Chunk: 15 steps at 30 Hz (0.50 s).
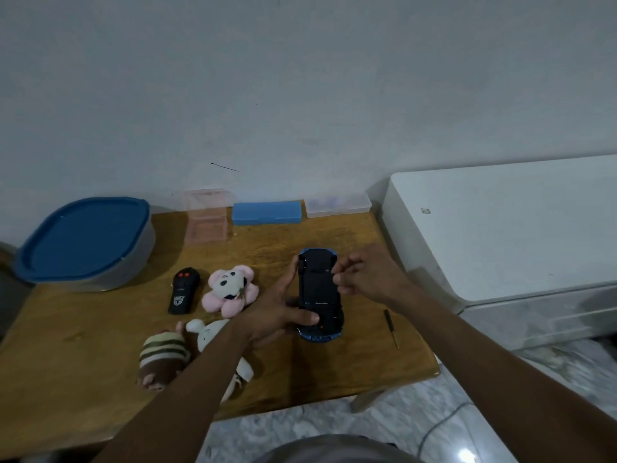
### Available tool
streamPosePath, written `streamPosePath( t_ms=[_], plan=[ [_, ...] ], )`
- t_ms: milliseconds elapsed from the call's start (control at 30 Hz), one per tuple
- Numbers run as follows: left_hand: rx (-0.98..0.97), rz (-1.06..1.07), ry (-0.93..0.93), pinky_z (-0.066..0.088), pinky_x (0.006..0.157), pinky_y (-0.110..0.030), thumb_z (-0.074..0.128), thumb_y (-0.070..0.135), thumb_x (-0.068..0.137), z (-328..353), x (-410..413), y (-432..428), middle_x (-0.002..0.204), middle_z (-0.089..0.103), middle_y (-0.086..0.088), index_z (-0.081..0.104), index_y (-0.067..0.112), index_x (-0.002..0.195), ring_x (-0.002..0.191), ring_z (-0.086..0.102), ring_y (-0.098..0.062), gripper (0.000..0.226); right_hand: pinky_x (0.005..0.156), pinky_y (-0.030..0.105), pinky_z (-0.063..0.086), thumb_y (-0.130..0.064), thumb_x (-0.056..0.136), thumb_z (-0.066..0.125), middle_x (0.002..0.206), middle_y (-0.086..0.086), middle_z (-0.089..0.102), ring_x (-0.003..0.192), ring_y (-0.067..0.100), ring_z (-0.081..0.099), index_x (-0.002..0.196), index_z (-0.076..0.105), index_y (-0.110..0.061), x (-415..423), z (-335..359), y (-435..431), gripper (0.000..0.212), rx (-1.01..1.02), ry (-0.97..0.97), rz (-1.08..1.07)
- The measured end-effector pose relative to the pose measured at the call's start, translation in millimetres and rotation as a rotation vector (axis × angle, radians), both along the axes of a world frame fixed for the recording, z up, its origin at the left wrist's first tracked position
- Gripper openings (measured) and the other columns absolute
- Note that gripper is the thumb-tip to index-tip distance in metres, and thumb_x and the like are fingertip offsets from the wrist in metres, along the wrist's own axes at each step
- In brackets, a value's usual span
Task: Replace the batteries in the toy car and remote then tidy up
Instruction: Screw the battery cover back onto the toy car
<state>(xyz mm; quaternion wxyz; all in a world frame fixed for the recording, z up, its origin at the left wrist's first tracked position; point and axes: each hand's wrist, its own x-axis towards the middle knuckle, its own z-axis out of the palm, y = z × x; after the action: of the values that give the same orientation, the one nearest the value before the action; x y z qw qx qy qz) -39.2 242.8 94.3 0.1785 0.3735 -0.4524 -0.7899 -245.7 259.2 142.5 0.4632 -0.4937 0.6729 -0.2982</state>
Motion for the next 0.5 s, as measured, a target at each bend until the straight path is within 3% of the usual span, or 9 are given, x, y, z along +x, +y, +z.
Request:
streamPosePath(
  t_ms=[500],
  plan=[
    [-0.030, 0.030, -0.010, 0.052, 0.093, -0.050, 0.066, -0.016, 0.077, 6.5, -0.9, 1.4, 0.126, 0.064, -0.014, 0.011, 0.052, 0.147, 0.116, 0.063, -0.028, 0.112, 0.078, 0.041, 0.060, 0.000, 0.083, 0.069, 0.085, 0.013, 0.071, 0.079, 0.026, 0.072, 0.088, 0.069, -0.004, -0.2, 9.6, 2.9, 0.007, -0.029, -0.011, 0.022]
  ],
)
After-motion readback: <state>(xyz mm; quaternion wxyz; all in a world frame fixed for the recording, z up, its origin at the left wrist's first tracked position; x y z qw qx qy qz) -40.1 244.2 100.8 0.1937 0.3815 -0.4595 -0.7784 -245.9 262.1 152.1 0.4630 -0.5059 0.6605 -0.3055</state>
